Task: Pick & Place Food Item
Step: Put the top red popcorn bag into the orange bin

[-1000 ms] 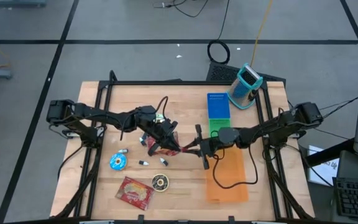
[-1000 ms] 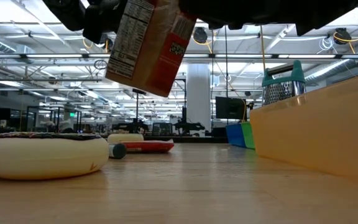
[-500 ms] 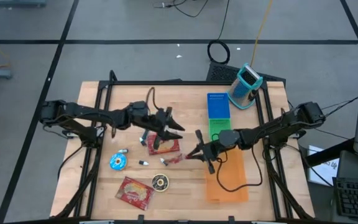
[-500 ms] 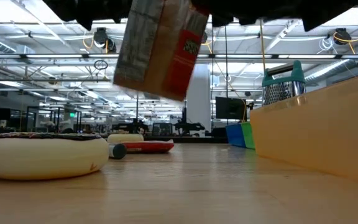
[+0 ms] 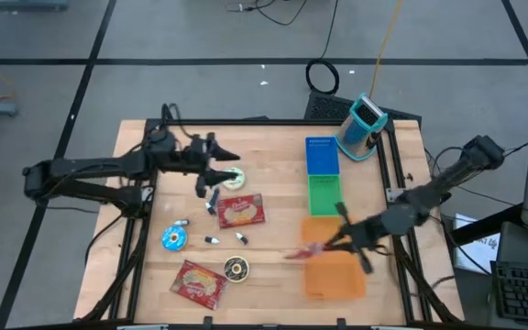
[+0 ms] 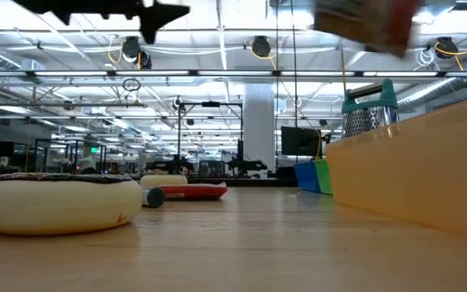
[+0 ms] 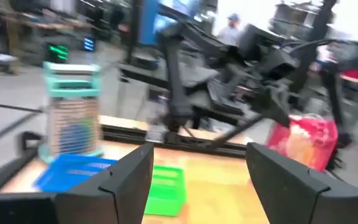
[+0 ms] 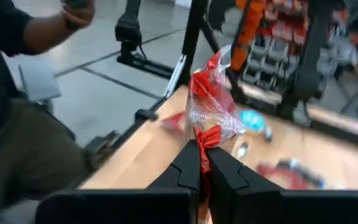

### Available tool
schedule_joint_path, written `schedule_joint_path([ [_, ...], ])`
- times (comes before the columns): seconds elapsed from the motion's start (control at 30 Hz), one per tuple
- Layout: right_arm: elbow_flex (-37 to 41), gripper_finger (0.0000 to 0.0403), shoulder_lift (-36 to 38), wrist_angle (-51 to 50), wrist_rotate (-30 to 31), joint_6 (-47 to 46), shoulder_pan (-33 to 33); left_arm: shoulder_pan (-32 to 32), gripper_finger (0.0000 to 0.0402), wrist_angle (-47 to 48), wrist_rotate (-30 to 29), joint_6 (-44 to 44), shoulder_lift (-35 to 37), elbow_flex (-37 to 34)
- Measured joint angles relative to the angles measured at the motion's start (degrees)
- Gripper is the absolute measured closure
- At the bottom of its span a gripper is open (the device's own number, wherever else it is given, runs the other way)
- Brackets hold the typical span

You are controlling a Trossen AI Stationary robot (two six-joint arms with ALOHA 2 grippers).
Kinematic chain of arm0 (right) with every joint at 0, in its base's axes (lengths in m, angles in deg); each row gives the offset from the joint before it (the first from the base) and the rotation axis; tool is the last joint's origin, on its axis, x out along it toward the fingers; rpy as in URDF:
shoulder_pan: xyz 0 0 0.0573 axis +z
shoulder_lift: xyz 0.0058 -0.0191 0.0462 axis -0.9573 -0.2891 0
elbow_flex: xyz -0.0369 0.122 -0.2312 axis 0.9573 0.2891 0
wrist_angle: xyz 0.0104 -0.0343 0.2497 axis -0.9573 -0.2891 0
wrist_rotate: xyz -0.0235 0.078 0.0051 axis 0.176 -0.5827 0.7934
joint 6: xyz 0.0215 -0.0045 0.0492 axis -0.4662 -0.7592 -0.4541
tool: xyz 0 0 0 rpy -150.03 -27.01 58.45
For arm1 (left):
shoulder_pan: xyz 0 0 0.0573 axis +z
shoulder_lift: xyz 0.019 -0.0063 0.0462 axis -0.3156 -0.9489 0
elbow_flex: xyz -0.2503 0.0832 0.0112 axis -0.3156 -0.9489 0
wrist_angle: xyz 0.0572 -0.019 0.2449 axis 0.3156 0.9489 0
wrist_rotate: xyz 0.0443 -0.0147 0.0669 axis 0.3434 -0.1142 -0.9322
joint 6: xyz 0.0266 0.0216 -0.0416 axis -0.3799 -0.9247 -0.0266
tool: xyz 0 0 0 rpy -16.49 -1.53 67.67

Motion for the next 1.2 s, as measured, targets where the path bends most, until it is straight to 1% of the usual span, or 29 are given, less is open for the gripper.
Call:
schedule_joint_path([
  [0.07,0.0,0.0403,1.3,-5.1,6.8,-4.4,4.5,-0.1,0.0146,-1.1,-5.7,0.6,2.9,-2.9],
  [0.13,0.0,0.0403,1.3,-9.9,13.7,-7.2,8.2,-0.2,0.0145,-2.1,-10.1,2.1,5.0,-5.6],
  [0.2,0.0,0.0403,0.6,-13.7,18.9,-10.7,10.8,-0.1,0.0142,-3.7,-12.7,4.2,5.8,-8.0],
  [0.27,0.0,0.0403,-0.8,-17.5,22.3,-14.8,12.3,-0.1,0.0139,-4.5,-14.6,5.7,6.3,-9.6],
  [0.37,0.2,0.0403,-3.3,-24.6,26.3,-21.3,14.2,-0.1,0.0138,-6.7,-15.5,7.5,6.2,-10.9],
  [0.43,1.0,0.0403,-4.5,-26.5,29.5,-24.6,15.1,-0.1,0.0139,-6.7,-15.6,8.5,5.7,-10.9],
  [0.5,2.9,0.0403,-5.4,-26.1,31.7,-27.0,15.9,-0.2,0.0142,-6.7,-15.6,9.8,5.0,-10.9],
  [0.6,6.9,0.0403,-6.3,-22.0,34.1,-27.9,16.7,-0.2,0.0146,-6.4,-15.0,12.1,4.0,-10.9],
  [0.8,14.0,0.0403,-6.4,-10.7,33.8,-27.2,16.9,-0.2,0.0141,-6.6,-15.1,12.4,2.1,-10.9],
  [0.9,15.5,0.0397,-6.4,-7.3,30.1,-26.9,16.9,-0.2,0.0138,-6.5,-15.1,12.3,1.8,-10.9],
  [1.03,15.6,0.0383,-5.9,-6.5,24.6,-27.3,16.9,-0.2,0.0139,-6.5,-15.0,12.1,1.8,-10.9],
  [1.2,15.6,0.0362,-4.1,-6.5,18.6,-31.8,16.9,-0.2,0.0144,-6.5,-15.0,12.1,1.8,-10.9],
])
